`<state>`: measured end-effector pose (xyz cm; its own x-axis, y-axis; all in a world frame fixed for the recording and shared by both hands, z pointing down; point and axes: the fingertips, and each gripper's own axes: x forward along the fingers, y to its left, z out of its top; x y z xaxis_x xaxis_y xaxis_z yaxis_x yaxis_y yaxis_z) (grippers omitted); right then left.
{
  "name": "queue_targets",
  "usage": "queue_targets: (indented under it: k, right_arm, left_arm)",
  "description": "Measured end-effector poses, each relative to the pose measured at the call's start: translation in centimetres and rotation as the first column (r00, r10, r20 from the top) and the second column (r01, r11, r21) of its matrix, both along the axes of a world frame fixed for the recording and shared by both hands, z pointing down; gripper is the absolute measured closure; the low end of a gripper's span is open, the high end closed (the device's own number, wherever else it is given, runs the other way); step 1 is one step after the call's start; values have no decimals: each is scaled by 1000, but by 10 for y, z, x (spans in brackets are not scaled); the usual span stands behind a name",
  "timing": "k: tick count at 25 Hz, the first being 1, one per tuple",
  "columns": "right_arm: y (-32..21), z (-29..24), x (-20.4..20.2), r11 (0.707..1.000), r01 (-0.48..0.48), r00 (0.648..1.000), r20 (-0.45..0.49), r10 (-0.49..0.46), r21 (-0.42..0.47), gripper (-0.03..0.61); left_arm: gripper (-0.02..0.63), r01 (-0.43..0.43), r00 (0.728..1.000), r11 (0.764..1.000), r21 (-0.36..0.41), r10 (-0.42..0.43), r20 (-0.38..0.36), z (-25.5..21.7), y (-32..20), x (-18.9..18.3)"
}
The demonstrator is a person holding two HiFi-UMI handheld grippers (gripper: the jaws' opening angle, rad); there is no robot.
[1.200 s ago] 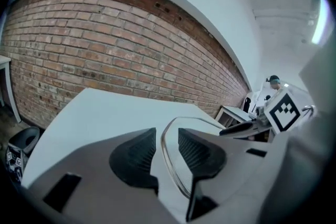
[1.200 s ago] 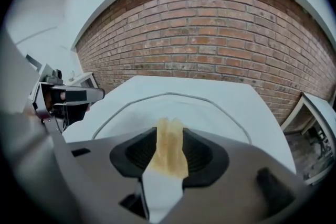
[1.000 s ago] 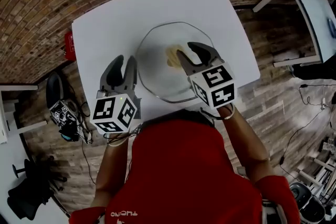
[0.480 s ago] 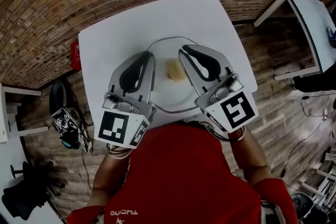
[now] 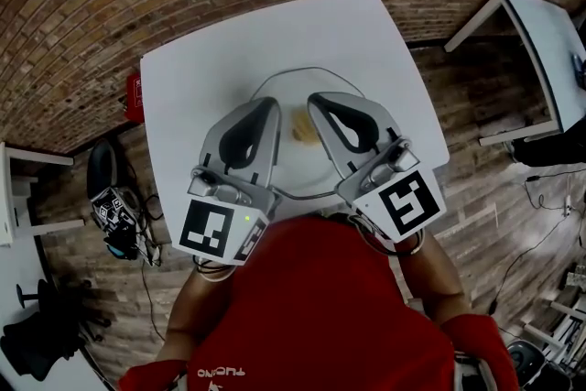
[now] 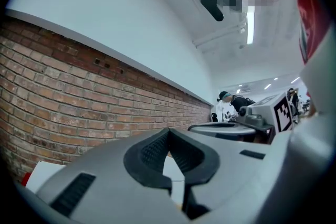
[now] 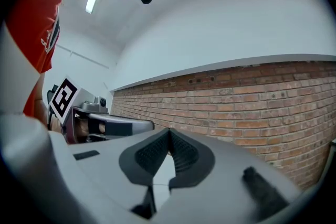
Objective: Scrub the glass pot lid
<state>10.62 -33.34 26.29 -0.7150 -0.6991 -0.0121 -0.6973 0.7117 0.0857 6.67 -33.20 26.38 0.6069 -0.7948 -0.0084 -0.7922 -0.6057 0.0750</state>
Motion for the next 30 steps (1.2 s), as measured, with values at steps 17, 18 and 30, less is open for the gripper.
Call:
queue_targets:
  k: [17,18,30]
  right_arm:
    - [-1,14,-3,999,29,999,-33,-30,-44,549]
    - [-2,14,-3,998,29,999,-33,-31,-47,549]
    - [-7,13,0,998,27,999,-19,-28,-58,549]
  left_arm:
    - [597,21,1000,999,-31,-22,-13,10,0,0]
    - [597,22,1000,999,-33,-22,-12,10,0,0]
    - [597,16,1000,999,-39,-17,-18,12,-5,5]
